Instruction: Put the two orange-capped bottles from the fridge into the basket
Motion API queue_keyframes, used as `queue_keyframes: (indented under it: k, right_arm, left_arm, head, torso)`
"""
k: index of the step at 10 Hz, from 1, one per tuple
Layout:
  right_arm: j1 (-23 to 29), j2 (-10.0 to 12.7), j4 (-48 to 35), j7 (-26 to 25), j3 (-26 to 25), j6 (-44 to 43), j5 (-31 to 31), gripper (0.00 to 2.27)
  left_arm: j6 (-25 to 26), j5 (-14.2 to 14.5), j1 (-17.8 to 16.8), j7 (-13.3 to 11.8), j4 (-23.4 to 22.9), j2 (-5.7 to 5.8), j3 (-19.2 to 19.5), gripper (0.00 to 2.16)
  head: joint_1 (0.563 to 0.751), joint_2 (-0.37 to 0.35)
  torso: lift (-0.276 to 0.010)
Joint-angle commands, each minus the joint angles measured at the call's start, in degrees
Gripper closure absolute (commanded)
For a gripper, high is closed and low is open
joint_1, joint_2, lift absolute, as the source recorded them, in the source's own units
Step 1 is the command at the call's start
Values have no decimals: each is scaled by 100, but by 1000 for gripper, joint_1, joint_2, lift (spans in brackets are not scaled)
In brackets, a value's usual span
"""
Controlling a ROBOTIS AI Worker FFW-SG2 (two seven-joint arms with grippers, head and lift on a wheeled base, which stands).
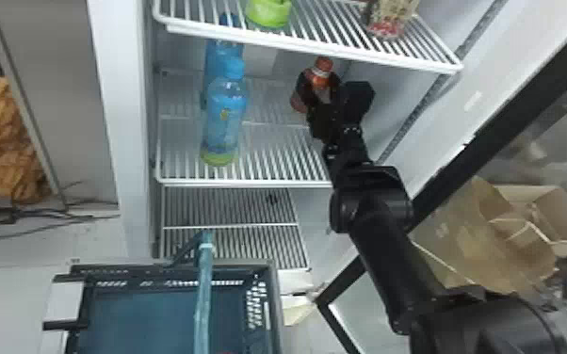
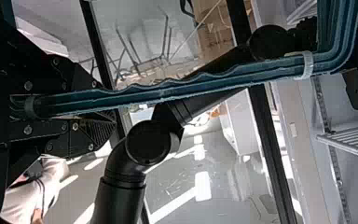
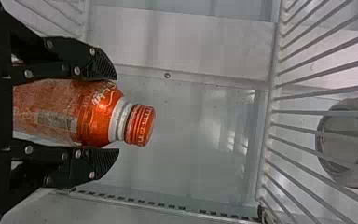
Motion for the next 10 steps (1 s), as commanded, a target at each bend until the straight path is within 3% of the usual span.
queue_keyframes:
  k: [1,7,10]
  right_arm:
    - [23,0,-71,9,106,-80,-130,880]
    - [951,0,-1350,88,129,-109,-73,880]
    - [1963,9,-2911,273,-271,370,30,880]
  left_arm:
    - [1,11,14,-7,0,0,17,1197]
    - [-27,91,85,-25,0,18,97,1197]
    - [-27,103,85,-25,0,26,97,1197]
  head:
    - [695,-350]
    - [695,-350]
    - [695,-350]
  torso:
    - [-235]
    - [-235]
    - [-235]
